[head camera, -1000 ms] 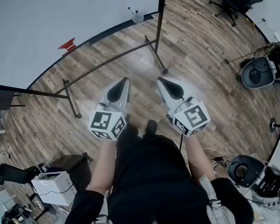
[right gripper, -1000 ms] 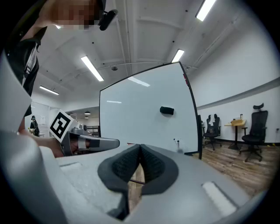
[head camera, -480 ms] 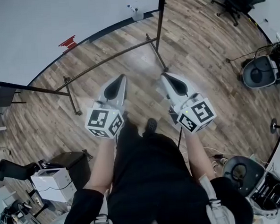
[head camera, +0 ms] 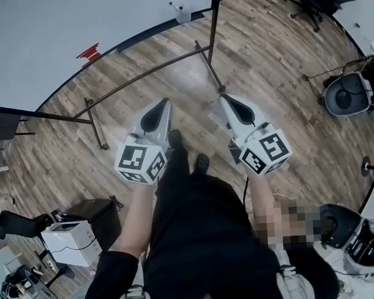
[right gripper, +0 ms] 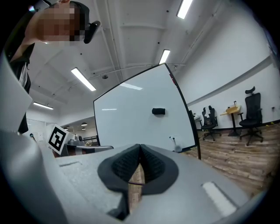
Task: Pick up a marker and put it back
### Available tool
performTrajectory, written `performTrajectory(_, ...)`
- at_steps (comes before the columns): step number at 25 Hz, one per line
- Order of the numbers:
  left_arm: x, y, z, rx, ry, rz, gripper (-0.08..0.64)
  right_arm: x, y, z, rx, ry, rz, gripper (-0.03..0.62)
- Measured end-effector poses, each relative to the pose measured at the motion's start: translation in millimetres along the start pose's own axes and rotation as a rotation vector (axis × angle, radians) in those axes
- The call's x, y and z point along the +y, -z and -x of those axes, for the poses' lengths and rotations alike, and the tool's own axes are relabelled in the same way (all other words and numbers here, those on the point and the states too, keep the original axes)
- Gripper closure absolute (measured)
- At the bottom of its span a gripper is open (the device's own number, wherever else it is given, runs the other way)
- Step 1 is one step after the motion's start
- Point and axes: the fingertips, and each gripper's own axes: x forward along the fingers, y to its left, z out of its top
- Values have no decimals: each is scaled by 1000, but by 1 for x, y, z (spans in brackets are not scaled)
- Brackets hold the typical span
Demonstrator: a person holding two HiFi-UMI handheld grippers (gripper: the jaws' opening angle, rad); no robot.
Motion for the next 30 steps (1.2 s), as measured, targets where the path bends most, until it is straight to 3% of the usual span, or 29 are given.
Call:
performTrajectory(13,26,-10,-64,-28,90,21,548,-25,-13,-39,17,46,68,591)
performTrajectory(20,76,-31,-115,-27,104,15,548,-50,-41,-104,10,66,117,591)
performTrajectory(30,138,-35,-168,-2,128,-4,546,-76,-42,-182,12,88,103,591)
